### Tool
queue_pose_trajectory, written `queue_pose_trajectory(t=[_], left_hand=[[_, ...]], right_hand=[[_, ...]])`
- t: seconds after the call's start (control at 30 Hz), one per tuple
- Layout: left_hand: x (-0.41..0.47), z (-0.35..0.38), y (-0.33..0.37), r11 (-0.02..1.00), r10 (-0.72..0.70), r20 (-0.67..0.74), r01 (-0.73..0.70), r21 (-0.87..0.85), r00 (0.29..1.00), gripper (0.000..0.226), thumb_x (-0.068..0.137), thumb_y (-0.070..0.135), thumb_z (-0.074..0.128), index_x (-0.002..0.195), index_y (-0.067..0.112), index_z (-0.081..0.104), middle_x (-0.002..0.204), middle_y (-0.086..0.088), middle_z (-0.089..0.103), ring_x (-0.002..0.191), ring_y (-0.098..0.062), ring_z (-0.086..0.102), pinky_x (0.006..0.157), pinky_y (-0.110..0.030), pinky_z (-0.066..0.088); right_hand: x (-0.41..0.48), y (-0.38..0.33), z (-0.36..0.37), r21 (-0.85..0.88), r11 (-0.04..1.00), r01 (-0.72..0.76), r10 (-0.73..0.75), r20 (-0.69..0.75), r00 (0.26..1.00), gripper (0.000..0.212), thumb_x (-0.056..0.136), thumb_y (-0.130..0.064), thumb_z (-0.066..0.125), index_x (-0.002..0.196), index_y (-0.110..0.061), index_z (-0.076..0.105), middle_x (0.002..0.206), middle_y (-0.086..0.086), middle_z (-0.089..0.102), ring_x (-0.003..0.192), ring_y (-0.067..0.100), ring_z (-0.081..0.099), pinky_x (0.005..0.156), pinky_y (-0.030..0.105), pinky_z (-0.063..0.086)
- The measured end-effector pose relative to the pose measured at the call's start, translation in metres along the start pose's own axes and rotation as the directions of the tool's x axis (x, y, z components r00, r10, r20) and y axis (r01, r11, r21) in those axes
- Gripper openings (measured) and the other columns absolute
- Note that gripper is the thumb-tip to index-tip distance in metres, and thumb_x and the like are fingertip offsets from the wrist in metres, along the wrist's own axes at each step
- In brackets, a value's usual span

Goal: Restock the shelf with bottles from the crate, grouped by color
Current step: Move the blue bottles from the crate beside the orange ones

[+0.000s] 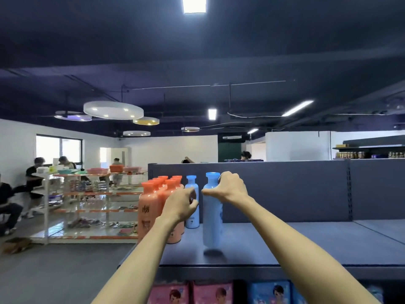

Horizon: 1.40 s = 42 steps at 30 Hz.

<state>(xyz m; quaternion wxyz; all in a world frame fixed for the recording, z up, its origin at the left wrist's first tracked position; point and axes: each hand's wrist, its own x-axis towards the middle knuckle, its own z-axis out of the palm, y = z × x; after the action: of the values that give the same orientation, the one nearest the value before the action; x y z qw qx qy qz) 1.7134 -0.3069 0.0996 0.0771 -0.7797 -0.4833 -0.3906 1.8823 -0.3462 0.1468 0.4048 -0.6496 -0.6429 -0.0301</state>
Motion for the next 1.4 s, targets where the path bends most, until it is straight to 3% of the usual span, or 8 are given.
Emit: queue_pose_trajectory(t=[0.13,0.3,0.53,0.67,0.77,0.97,1.13,1.4], left_hand=[[-0.003,-0.004,-0.014,1.000,-0.013,0.004,0.013,0.007,1.000,0.008,0.083,0.023,0.055,0.087,0.017,0.060,0.087,0.000,0.064,0.077,-0.022,0.060,0.068,-0.038,0.052],[-0.004,-0.005,-0.023,1.000,-0.001,0.010,0.001,-0.017,1.000,0.005,0.080,0.023,0.056,0.083,0.019,0.057,0.082,0.001,0.065,0.075,-0.022,0.061,0.066,-0.038,0.053],[-0.014,0.010,-0.023,0.996,-0.045,-0.048,0.042,-0.073,0.998,0.006,0.084,0.023,0.056,0.084,0.020,0.061,0.076,0.003,0.067,0.068,-0.020,0.061,0.058,-0.028,0.043],[-0.031,0.031,-0.014,0.978,-0.136,-0.140,0.110,-0.180,0.981,0.006,0.085,0.025,0.056,0.081,0.022,0.059,0.071,0.003,0.066,0.067,-0.020,0.059,0.058,-0.030,0.042],[-0.049,0.050,-0.009,0.926,-0.261,-0.173,0.196,-0.322,0.950,0.003,0.085,0.021,0.056,0.082,0.020,0.058,0.073,0.006,0.064,0.071,-0.019,0.058,0.062,-0.032,0.046],[-0.077,0.083,-0.026,0.906,-0.333,-0.107,0.286,-0.313,0.937,0.002,0.084,0.017,0.055,0.084,0.017,0.057,0.074,0.002,0.062,0.074,-0.025,0.057,0.066,-0.035,0.047],[-0.081,0.090,-0.028,0.932,-0.294,-0.086,0.266,-0.245,0.952,0.001,0.085,0.019,0.055,0.085,0.018,0.055,0.076,0.002,0.063,0.074,-0.025,0.057,0.064,-0.033,0.044],[-0.062,0.092,-0.034,0.946,-0.280,-0.123,0.252,-0.203,0.952,0.005,0.084,0.018,0.052,0.086,0.015,0.055,0.078,-0.001,0.063,0.074,-0.028,0.056,0.065,-0.036,0.047]], right_hand=[[0.001,-0.011,0.014,-0.035,0.999,-0.012,0.012,0.002,1.000,0.046,0.062,-0.052,0.069,0.062,-0.016,0.041,0.060,-0.002,0.049,0.054,0.019,0.047,0.047,0.025,0.034],[0.001,-0.015,0.035,-0.077,0.996,-0.042,0.043,0.002,0.999,0.047,0.065,-0.056,0.070,0.068,-0.018,0.043,0.071,-0.001,0.054,0.069,0.023,0.058,0.052,0.027,0.040],[-0.001,0.001,0.050,-0.114,0.993,-0.034,0.032,-0.015,0.999,0.073,0.071,-0.073,0.068,0.109,-0.013,0.054,0.103,0.005,0.060,0.097,0.028,0.061,0.070,0.033,0.044],[-0.006,0.017,0.055,0.092,0.993,-0.076,0.060,0.166,0.984,0.065,0.068,-0.066,0.078,0.096,-0.017,0.046,0.099,0.001,0.057,0.084,0.018,0.055,0.063,0.029,0.044],[-0.021,0.036,0.063,0.175,0.979,-0.105,0.047,0.307,0.951,0.064,0.068,-0.053,0.085,0.105,-0.017,0.048,0.103,-0.003,0.056,0.086,0.012,0.053,0.061,0.023,0.042],[-0.040,0.075,0.098,0.153,0.979,-0.135,0.062,0.410,0.910,0.068,0.068,-0.037,0.086,0.123,-0.018,0.051,0.113,-0.003,0.062,0.104,0.018,0.060,0.091,0.034,0.053],[-0.043,0.084,0.112,0.196,0.976,-0.097,0.015,0.382,0.924,0.056,0.067,-0.037,0.087,0.112,-0.018,0.061,0.106,-0.006,0.069,0.091,0.009,0.066,0.075,0.022,0.050],[-0.031,0.083,0.135,0.166,0.985,-0.056,0.000,0.323,0.946,0.049,0.069,-0.040,0.086,0.104,-0.014,0.063,0.099,-0.003,0.070,0.089,0.013,0.064,0.070,0.024,0.049]])
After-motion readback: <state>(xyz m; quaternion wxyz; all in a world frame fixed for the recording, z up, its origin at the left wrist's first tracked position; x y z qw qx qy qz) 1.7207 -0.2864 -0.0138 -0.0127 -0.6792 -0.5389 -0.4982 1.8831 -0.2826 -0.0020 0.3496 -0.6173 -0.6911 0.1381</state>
